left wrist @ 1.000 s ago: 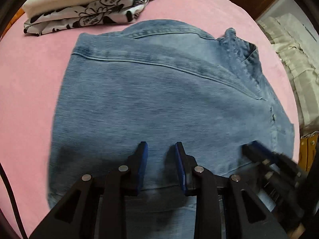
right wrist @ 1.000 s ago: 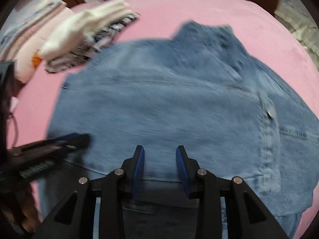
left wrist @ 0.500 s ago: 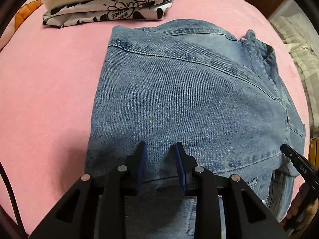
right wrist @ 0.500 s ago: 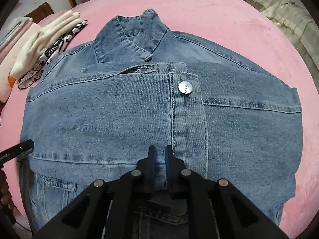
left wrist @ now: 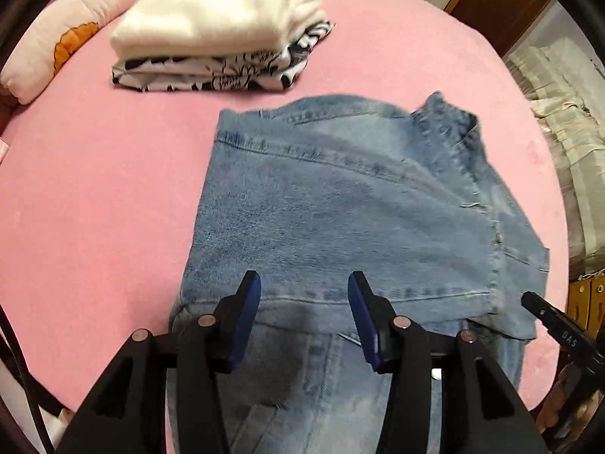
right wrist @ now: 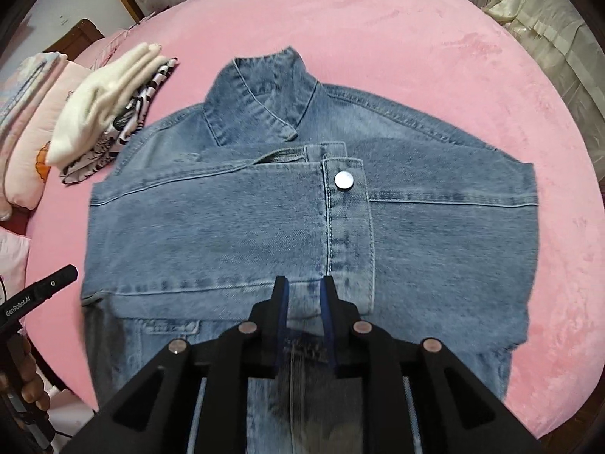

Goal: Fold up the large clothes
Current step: 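Lift both tools away and move toward the jacket hem, then grasp the jacket hem with both tools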

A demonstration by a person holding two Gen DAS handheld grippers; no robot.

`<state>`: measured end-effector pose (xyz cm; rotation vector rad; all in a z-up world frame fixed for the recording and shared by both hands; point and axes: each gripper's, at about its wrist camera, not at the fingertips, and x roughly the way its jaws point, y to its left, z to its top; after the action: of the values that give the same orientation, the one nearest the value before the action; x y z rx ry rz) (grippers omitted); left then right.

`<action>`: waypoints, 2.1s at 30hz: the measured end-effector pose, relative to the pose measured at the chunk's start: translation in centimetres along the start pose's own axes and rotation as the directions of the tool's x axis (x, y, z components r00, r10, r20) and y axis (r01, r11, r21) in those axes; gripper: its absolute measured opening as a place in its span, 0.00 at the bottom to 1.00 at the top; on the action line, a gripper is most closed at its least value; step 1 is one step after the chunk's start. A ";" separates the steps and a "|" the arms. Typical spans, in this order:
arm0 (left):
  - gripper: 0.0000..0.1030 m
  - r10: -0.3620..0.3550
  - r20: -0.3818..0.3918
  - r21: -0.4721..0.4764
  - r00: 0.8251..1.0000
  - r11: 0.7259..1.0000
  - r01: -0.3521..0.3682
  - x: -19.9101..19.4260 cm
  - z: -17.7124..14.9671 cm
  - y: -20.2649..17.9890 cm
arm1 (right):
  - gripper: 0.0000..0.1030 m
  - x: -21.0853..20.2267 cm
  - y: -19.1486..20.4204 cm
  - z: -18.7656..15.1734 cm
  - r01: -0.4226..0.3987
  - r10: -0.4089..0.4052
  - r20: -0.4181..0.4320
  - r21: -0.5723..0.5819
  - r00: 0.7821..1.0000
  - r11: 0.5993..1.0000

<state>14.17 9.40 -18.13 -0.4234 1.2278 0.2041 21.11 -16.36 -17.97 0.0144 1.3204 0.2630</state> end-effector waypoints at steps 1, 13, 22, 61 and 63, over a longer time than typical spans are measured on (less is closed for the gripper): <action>0.45 0.001 0.008 0.002 1.000 1.000 -0.001 -0.9 -0.1 -0.2 | 0.17 -0.4 0.1 0.0 -0.006 0.006 0.002 -0.003 1.000 1.000; 0.45 -0.015 0.055 -0.001 0.998 1.000 0.015 -8.7 -2.9 -0.1 | 0.17 -5.2 1.2 -0.7 -0.038 0.038 0.020 -0.009 0.999 0.999; 0.45 -0.015 0.061 0.033 0.998 0.999 0.013 -11.9 -5.3 0.9 | 0.17 -7.8 1.3 -3.4 -0.064 0.061 0.038 0.077 0.997 0.995; 0.50 -0.107 -0.107 0.023 0.988 0.994 0.110 -5.0 -24.2 10.5 | 0.56 -12.7 -6.4 -29.2 0.022 -0.055 0.129 0.245 0.990 0.969; 0.57 -0.097 -0.096 0.009 0.991 0.995 0.099 -3.9 -24.6 11.3 | 0.60 -11.8 -7.9 -29.6 0.042 -0.076 0.133 0.246 0.988 0.968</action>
<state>-12.67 9.55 -23.48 -0.4847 1.2983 0.0917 -8.41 -30.50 -15.40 0.1972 1.2029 0.0468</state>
